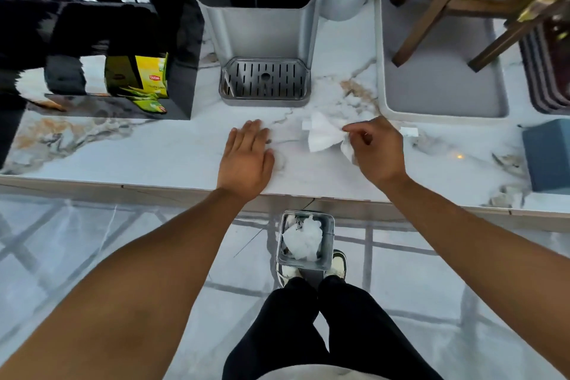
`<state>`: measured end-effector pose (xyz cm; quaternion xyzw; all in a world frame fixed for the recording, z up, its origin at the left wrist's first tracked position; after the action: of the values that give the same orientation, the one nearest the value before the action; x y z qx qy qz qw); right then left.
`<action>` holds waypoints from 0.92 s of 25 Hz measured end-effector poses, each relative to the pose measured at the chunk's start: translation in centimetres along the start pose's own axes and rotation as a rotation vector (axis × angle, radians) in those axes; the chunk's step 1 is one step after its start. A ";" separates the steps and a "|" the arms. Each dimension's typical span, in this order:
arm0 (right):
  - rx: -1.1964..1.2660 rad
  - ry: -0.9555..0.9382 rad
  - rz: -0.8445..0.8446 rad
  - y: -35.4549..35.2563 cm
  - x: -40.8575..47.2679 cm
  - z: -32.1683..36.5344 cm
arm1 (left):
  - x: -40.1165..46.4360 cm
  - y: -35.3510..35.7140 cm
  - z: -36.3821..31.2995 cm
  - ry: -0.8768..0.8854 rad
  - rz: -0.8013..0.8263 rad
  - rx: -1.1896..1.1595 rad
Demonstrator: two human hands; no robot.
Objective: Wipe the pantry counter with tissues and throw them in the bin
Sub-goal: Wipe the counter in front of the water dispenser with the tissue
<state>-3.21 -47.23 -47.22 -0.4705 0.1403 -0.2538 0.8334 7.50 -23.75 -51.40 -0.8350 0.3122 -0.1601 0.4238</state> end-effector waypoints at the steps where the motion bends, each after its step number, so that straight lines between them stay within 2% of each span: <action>1: -0.084 -0.016 -0.050 -0.6 1.3 0.0 | 0.6 0.8 -0.8 0.016 0.018 0.005; 3: -0.222 -0.071 -0.073 -0.8 3.7 0.2 | 1.7 2.3 -2.2 0.052 0.045 0.018; 5: -0.319 -0.116 -0.027 -0.3 5.8 0.5 | 2.5 3.5 -3.0 0.079 0.060 0.038; 9: -0.369 -0.109 0.063 1.6 7.4 0.1 | 2.5 4.9 -2.8 0.102 0.066 0.090; 13: -0.297 -0.122 0.096 2.6 4.4 -1.5 | 2.7 4.9 -2.5 0.107 0.045 0.081; 16: -0.278 -0.283 0.050 2.4 0.2 -1.7 | 2.9 4.8 -2.5 0.110 0.035 0.075; 20: -0.228 -0.309 0.164 3.2 -5.5 -2.5 | 2.6 4.8 -2.5 0.114 0.027 0.080; 23: -0.085 -0.319 0.170 3.1 -8.4 -2.6 | 2.6 4.8 -2.8 0.100 0.031 0.065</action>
<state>-10.49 -43.10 -51.24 -0.5260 0.0560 -0.0986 0.8429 6.10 -29.26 -53.65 -0.8068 0.3406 -0.2052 0.4370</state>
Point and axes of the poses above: each hand's wrist, its own x-axis towards the middle knuckle, its own y-axis out of the palm, z = x × y, the point moved 4 cm from there along x, towards the middle knuckle, and after that the axes turned 15 degrees about -x, right-handed, at the moved point
